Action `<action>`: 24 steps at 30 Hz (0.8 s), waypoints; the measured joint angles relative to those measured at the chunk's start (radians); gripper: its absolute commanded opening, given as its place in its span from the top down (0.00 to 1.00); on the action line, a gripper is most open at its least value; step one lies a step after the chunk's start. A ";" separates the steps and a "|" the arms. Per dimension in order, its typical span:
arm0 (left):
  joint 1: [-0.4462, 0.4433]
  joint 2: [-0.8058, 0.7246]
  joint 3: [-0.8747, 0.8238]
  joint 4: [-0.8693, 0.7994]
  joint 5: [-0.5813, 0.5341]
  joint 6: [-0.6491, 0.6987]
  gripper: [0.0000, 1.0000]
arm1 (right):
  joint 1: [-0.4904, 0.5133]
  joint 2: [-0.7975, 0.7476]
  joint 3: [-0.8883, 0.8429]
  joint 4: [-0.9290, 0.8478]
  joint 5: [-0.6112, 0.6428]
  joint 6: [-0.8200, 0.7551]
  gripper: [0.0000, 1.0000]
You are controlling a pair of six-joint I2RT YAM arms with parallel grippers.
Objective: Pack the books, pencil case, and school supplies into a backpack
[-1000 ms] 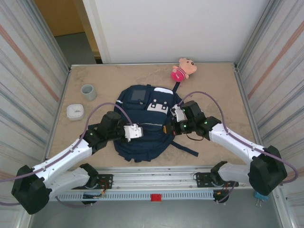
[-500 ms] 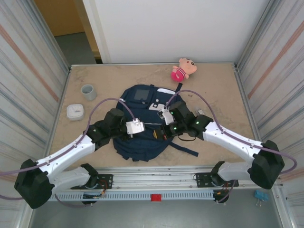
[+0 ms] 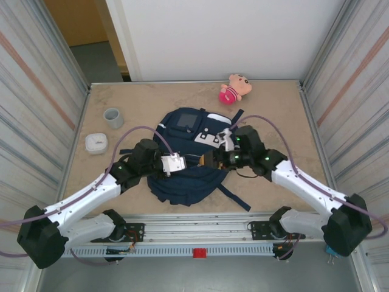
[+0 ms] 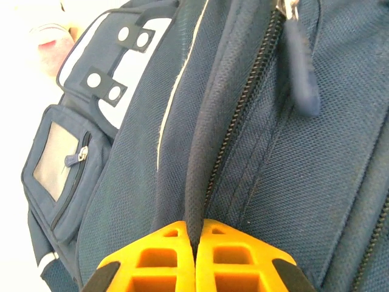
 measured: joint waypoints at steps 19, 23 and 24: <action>0.022 -0.037 -0.010 -0.011 0.027 0.010 1.00 | -0.074 0.038 -0.139 0.260 -0.056 0.356 0.32; 0.022 -0.037 -0.010 -0.010 0.028 0.004 1.00 | -0.101 0.015 -0.189 0.289 -0.052 0.409 0.32; 0.022 -0.037 -0.010 -0.010 0.029 0.004 1.00 | -0.104 0.017 -0.194 0.294 -0.053 0.420 0.32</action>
